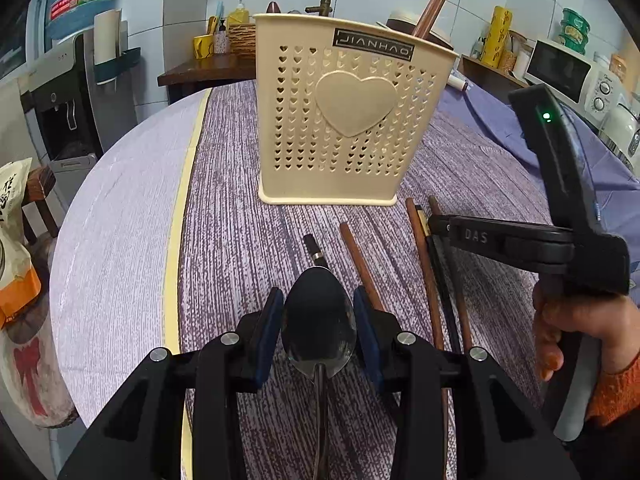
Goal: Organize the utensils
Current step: 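Close left tool on the dark metal spoon while right tool grips a chopstick, then lift the spoon and chopstick and lower both into the cream holder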
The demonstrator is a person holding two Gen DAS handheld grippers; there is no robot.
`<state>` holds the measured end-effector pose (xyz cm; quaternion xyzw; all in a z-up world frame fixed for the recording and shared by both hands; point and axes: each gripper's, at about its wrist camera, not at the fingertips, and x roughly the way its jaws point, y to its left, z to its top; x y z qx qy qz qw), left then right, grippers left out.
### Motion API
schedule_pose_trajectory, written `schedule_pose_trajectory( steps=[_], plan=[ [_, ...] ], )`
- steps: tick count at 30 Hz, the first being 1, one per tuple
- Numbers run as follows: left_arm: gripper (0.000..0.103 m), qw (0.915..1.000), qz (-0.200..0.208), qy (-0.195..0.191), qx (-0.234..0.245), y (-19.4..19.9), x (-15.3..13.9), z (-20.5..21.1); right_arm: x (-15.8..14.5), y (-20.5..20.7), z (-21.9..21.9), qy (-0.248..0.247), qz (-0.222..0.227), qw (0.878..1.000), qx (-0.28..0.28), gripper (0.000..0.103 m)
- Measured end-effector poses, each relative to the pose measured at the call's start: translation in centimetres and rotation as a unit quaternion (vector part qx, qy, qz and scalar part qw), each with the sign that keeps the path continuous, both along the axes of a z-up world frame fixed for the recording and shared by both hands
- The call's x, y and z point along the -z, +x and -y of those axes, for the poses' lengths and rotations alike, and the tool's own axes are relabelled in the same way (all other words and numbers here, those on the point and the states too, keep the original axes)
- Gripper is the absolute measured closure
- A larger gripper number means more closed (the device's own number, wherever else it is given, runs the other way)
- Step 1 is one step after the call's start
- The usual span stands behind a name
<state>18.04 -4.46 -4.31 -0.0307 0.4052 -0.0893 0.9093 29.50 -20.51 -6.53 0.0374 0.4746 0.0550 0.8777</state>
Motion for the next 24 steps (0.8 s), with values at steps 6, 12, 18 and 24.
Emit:
schedule_pose_trajectory(
  steps=[6,12,18,24],
  plan=[
    [0.067,0.9999,0.011,-0.012,0.003,0.6,-1.0,-0.2,0.0,0.8,0.5,0.018,-0.007,1.000,0.002,0.093],
    [0.067,0.9994,0.026,-0.025,0.003,0.7,-2.3,-0.4,-0.4,0.7,2.0,0.073,0.001,0.997,0.009,0.093],
    [0.067,0.9982,0.046,-0.039,0.004,0.5,-3.9,-0.7,-3.8,-1.2,3.2,0.109,0.047,0.993,-0.001,0.094],
    [0.067,0.9969,0.067,-0.043,0.003,0.2,-5.6,-1.1,-8.3,-3.9,4.1,0.123,0.106,0.987,-0.022,0.094]
  ],
)
